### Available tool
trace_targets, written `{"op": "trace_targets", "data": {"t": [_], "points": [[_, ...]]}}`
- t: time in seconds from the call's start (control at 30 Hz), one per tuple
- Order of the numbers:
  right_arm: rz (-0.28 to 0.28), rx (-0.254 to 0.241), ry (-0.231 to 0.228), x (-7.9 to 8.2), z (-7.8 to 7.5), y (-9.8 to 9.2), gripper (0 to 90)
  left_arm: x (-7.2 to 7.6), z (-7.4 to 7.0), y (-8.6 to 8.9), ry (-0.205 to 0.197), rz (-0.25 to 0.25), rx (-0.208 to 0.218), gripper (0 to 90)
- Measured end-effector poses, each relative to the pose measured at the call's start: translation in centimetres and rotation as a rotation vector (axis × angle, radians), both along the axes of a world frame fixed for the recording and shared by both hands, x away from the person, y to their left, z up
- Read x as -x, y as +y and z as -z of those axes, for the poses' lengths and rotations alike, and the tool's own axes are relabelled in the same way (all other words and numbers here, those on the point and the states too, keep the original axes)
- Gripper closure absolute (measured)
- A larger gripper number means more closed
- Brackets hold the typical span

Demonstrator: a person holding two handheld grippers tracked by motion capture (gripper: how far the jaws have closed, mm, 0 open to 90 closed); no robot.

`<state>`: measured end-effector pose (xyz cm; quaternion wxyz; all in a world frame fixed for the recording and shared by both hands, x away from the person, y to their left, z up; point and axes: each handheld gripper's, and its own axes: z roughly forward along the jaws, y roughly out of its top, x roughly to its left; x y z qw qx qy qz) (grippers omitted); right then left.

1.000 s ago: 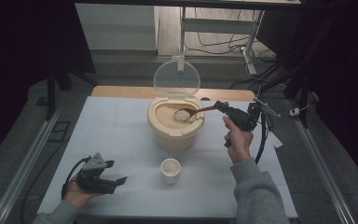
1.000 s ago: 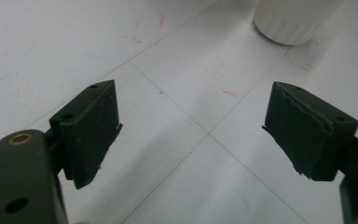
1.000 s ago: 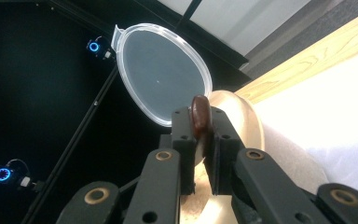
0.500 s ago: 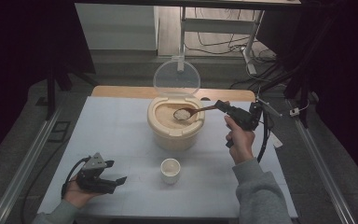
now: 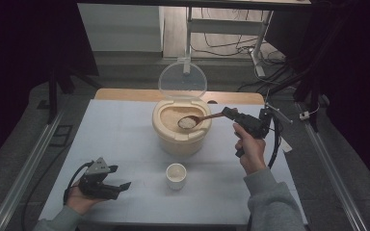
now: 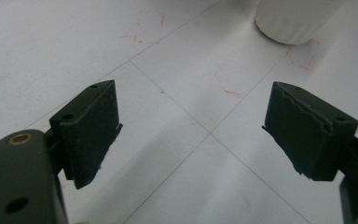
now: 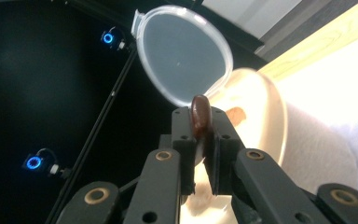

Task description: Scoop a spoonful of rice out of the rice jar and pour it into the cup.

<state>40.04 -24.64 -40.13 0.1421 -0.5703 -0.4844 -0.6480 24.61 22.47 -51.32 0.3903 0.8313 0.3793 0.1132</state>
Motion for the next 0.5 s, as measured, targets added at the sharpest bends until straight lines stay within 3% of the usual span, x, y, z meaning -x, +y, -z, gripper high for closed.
{"op": "trace_targets", "data": {"t": [0.5], "points": [[-0.093,-0.016,0.024,3.6,1.5,-0.1,83.4,-0.1,-0.1,-0.1,-0.002,0.005,-0.003,17.5]]}}
